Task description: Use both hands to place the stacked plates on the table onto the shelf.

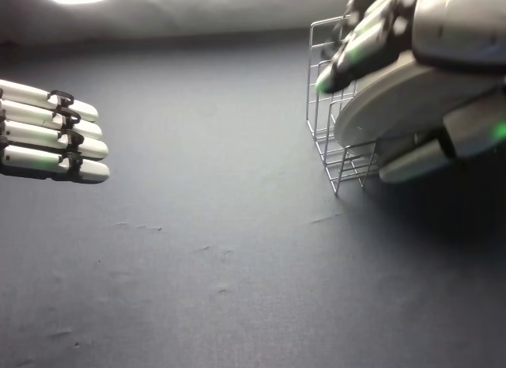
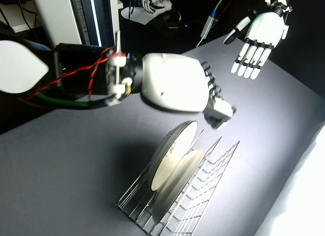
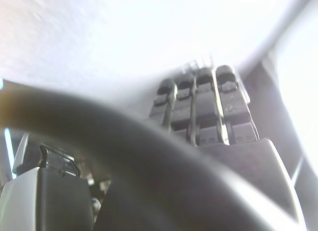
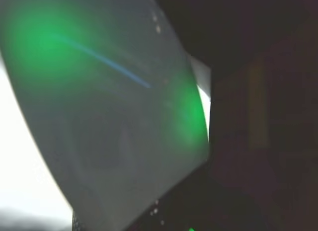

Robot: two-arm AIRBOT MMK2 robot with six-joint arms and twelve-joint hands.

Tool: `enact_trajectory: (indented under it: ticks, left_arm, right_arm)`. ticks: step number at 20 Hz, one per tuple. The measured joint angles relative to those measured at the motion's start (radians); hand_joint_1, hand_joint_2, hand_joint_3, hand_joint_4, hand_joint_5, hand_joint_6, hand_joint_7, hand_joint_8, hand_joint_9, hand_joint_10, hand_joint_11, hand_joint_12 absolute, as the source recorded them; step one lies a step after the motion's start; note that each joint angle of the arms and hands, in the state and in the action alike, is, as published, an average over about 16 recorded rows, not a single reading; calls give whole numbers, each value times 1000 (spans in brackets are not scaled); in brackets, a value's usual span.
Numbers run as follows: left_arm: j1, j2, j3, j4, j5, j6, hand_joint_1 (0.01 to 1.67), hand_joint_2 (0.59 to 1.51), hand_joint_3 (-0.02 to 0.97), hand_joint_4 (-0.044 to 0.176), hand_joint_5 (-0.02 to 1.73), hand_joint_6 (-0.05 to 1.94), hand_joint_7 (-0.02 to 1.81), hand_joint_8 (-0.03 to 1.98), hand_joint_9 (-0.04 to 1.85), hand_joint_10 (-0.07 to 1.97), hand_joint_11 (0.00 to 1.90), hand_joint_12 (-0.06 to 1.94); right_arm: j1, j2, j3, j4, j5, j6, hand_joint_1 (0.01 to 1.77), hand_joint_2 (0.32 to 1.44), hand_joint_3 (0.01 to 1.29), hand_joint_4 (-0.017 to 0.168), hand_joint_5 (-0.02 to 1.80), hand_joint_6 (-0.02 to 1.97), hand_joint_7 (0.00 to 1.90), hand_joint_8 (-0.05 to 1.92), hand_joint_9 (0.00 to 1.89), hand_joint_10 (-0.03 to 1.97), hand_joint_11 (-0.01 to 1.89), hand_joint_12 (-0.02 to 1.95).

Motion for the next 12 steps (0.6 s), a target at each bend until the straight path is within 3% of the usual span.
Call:
enact_trajectory:
  ticks: [6,12]
  left_arm:
    - [-11,-2,-14,3,-2,-4,14,1112,11,-1,22,18,18,-4,19,7,15,-4]
    - [-12,-3,-16,6,-6,-3,14,1112,11,-1,21,18,17,-4,18,7,15,-4]
  right_arm:
    - [-8,-9,4,-191,135,-44,574,916,13,4,763,52,851,26,877,24,369,1088]
    - [-15,-9,8,-261,203,-67,622,925,13,4,755,40,839,27,867,24,348,1100]
